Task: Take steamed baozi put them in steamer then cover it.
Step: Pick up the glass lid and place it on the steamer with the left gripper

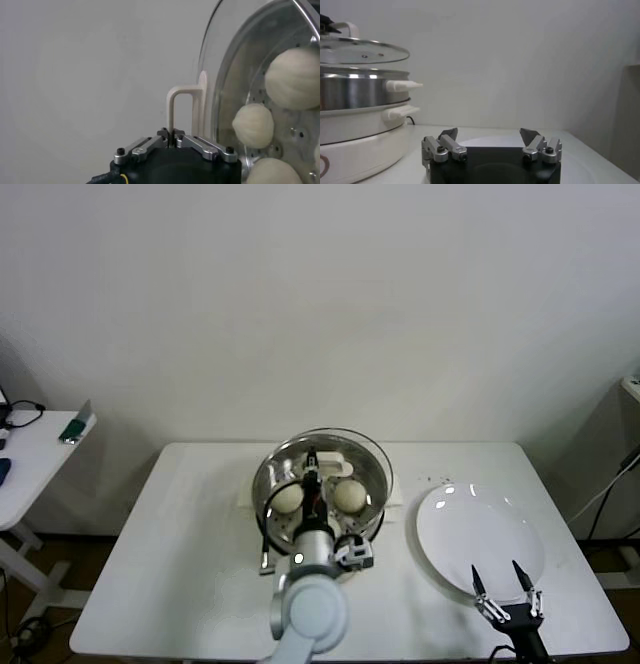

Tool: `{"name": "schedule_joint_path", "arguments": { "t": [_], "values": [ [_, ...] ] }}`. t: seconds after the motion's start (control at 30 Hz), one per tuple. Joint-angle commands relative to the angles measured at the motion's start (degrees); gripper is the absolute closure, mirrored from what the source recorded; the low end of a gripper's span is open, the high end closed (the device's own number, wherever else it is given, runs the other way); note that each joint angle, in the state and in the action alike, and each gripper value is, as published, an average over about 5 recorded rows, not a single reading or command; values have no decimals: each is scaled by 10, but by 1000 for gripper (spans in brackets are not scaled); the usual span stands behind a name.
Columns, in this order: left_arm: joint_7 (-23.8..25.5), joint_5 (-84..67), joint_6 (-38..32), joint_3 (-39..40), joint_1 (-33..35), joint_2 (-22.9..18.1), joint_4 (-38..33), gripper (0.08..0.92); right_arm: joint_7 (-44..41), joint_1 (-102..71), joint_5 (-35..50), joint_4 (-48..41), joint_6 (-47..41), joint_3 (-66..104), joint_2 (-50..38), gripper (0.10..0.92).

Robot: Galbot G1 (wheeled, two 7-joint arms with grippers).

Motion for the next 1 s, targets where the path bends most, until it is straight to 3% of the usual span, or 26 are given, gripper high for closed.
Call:
{"name": "schedule_joint_path", "arguments": {
  "t": [0.03, 0.73, 1.0],
  "values": [
    [-11, 29, 3, 4, 4, -29, 40, 861, 1, 0, 4, 0, 3, 1, -4, 203],
    [-24, 31, -1, -6, 1, -29, 61, 861, 5, -2, 4, 3, 7, 0, -5, 203],
    [-15, 21, -1, -2, 4, -29, 39, 850, 45, -7, 25, 10, -9, -8, -12, 203]
  ]
}}
